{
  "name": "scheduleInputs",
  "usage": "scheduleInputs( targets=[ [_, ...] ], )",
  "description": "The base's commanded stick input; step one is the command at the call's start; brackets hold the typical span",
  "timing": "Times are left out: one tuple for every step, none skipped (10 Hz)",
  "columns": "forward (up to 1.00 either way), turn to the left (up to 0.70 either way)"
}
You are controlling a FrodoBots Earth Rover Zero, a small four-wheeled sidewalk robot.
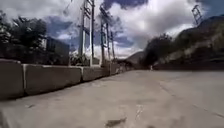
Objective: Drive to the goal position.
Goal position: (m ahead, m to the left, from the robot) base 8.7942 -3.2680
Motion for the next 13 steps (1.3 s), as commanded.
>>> scheduleInputs(
  targets=[
    [0.70,0.00],
    [0.70,0.00],
    [0.70,0.00],
    [0.70,0.00],
    [0.70,0.00],
    [0.70,0.00],
    [0.70,0.00],
    [0.70,0.00],
    [0.70,0.00],
    [0.70,0.00],
    [0.70,0.00],
    [0.70,0.00],
    [0.70,0.00]
  ],
)
